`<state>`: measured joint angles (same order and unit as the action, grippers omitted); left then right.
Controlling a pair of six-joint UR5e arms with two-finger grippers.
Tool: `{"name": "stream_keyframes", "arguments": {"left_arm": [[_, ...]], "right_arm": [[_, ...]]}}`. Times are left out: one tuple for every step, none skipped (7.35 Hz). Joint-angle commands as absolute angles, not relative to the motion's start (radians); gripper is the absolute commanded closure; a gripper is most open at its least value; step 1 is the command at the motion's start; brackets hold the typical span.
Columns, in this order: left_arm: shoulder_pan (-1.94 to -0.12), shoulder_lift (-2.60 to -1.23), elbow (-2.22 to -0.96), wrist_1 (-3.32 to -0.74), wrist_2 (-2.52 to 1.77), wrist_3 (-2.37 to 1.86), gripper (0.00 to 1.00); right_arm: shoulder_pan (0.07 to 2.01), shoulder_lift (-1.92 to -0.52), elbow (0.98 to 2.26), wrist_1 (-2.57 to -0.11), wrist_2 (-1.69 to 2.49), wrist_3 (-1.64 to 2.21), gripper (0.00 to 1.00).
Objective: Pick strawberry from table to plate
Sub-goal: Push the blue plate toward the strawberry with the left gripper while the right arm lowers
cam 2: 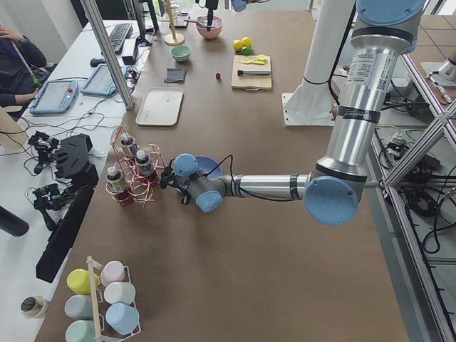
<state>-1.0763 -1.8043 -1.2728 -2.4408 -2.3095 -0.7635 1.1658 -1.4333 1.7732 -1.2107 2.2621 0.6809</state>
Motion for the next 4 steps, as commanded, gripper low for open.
{"name": "stream_keyframes", "arguments": {"left_arm": [[-0.976, -1.871, -1.337, -2.436, -2.306, -0.970, 1.00], [-0.919, -1.947, -1.354, -2.436, -2.298, -1.106, 1.00], [-0.855, -2.001, -1.359, -2.437, -2.269, -1.183, 1.00], [-0.768, -2.043, -1.362, -2.434, -2.179, -1.231, 1.00]], "right_arm": [[1.151, -1.424, 1.775, -1.212, 2.266, 0.683, 0.03], [1.143, -1.424, 1.775, -1.212, 2.266, 0.684, 0.03], [1.135, -1.411, 1.773, -1.218, 2.267, 0.686, 0.03], [1.126, -1.405, 1.772, -1.219, 2.269, 0.704, 0.03]]}}
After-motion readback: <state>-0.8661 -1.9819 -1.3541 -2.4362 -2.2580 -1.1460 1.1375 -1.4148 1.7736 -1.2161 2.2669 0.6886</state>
